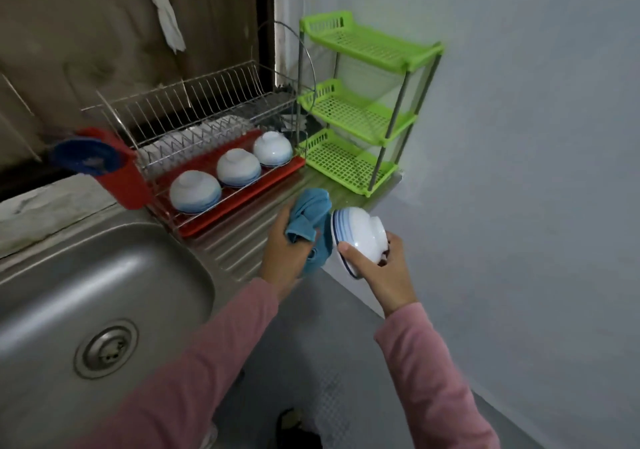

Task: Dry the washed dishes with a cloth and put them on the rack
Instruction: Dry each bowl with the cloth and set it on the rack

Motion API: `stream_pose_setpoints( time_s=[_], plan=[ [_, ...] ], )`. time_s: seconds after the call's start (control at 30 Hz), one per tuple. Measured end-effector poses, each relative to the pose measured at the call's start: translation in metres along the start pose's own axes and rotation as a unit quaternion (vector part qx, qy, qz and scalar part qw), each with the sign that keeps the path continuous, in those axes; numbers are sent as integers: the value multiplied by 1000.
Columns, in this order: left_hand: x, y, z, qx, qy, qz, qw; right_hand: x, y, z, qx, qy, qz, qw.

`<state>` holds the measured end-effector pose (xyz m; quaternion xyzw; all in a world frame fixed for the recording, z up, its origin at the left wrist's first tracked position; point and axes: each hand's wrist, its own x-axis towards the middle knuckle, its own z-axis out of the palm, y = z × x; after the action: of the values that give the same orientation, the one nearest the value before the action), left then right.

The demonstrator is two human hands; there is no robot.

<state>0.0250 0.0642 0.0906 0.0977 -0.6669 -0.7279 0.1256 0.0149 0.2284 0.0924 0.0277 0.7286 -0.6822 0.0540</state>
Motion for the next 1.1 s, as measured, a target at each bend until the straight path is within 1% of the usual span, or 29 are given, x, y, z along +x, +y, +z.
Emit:
stream_pose_setpoints(
  time_s=[0.13,0.23,0.33,0.43,0.5,0.57,0.63,0.7,0.8,0.87,1.0,1.1],
  plan=[
    [64,-2,-2,22,39,35,998,72,-9,16,-14,-38,3,999],
    [92,-1,-8,26,83,29,996,117,-12,30,-9,-65,1,998],
    [114,-4,-19,41,128,8,991,154,-13,45,-36,-99,-7,994],
    [137,-9,-30,59,179,-11,982,191,-13,63,-50,-156,-10,986],
    [149,-9,-33,69,219,-7,973,214,-13,77,-56,-194,-9,979],
    [160,-7,-34,65,266,-10,962,238,-14,89,-74,-231,-22,970],
    [169,-5,-37,53,300,-31,952,258,-14,100,-87,-266,-40,959],
    [177,-4,-40,7,336,-40,941,277,-16,110,-97,-299,-57,947],
    [182,-1,-45,-55,390,-48,918,298,-17,133,-121,-315,-101,936],
    [182,-1,-46,-42,428,-49,901,304,-16,149,-150,-327,-132,924],
    [187,-8,-52,35,513,-11,858,316,-19,183,-224,-357,-182,889],
    [190,-15,-63,61,534,-9,843,322,-22,203,-270,-354,-205,872]
  ],
)
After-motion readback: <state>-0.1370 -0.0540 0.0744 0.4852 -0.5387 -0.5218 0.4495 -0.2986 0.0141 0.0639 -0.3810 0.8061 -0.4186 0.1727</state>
